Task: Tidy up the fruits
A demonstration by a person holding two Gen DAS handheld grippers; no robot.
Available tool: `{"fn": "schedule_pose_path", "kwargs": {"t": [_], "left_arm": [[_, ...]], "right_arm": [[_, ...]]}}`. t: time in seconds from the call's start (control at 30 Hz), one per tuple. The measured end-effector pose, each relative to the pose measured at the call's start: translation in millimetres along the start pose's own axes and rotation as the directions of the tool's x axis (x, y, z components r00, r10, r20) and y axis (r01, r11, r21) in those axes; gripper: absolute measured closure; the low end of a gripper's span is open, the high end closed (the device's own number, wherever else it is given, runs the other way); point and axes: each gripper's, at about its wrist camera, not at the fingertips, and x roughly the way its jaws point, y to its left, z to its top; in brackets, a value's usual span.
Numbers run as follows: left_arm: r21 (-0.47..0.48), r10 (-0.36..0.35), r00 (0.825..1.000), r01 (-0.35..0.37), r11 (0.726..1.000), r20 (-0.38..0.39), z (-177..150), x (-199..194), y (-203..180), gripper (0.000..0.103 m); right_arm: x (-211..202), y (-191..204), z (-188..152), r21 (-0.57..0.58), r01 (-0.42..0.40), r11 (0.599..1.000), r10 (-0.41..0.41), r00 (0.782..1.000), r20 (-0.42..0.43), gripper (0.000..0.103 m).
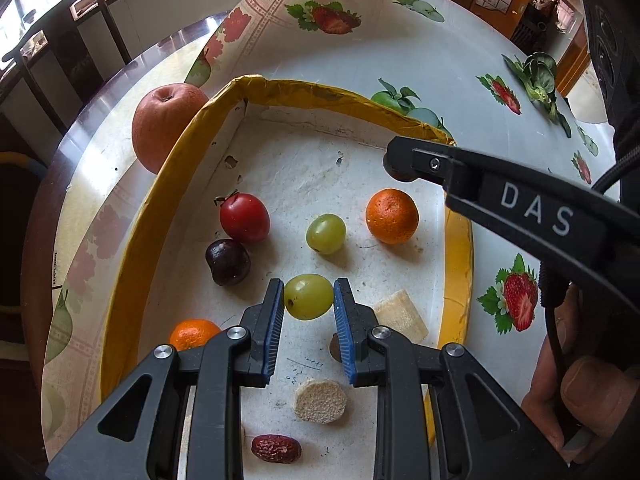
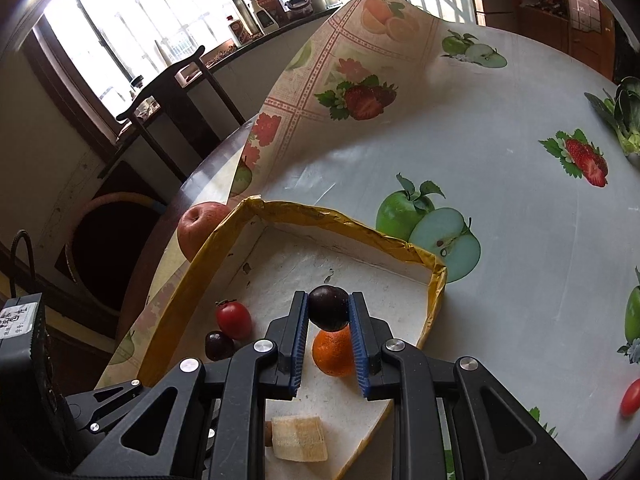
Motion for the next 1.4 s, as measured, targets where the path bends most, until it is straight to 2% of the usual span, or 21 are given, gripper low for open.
{"fn": "schedule_pose_path", "kwargs": {"t": [0.23,0.43,0.47,0.57,0.6,0.9,1.0,1.13,1.27,1.4], "left_arm": [[-0.010,0.002,1.000,-0.002,1.000,-0.025,0.9,10.9,2.9,0.080],[-0.025,0.032,0.999,-0.033,0.999,-0.040,-2.2,15.9,5.1,0.079],[-0.030,0.029,0.999,-0.030,0.999,-0.040,-3.1,16.2,6.0,0.076],[-0.042,0.052,0.998,-0.053,0.998,-0.041,-6.1,16.2,7.3,0.049],[-0.043,0.051,0.998,-0.053,0.998,-0.033,-7.0,14.5,8.4,0.047],[-0.041,0.035,0.999,-0.036,0.999,-0.007,-23.1,-8.1,12.0,0.047],[-0.023,0.036,0.999,-0.036,0.999,-0.002,-32.5,-18.7,8.5,0.044],[0.010,0.040,0.999,-0.040,0.999,0.015,-50.3,-35.1,3.9,0.043],[0.036,0.033,0.999,-0.034,0.999,0.026,-67.6,-50.1,5.2,0.043],[0.078,0.045,0.998,-0.048,0.996,0.047,-86.6,-68.1,4.1,0.043]], "right_arm": [[21.7,0.8,-0.1,-0.016,0.004,1.000,-0.004,0.999,-0.035,0.082],[29.6,1.0,-0.1,-0.021,0.005,1.000,-0.006,0.999,-0.051,0.077],[30.7,0.1,-0.5,-0.018,0.002,1.000,-0.003,0.998,-0.059,0.075],[30.6,-3.3,-1.4,-0.007,0.002,1.000,-0.002,0.998,-0.060,0.069],[29.3,-4.6,-1.8,-0.003,0.003,1.000,-0.004,0.998,-0.058,0.067],[-6.9,-5.0,-8.4,-0.004,-0.031,1.000,0.031,0.999,-0.027,0.064],[-27.1,0.9,-16.8,-0.044,-0.055,0.998,0.055,0.998,-0.014,0.058],[-50.6,10.2,-36.3,-0.137,-0.080,0.987,0.078,0.997,-0.026,0.057],[-68.8,15.0,-59.9,-0.213,-0.071,0.974,0.064,0.997,-0.040,0.046],[-86.7,12.7,-84.4,-0.246,-0.091,0.965,0.085,0.996,-0.033,0.040]]}}
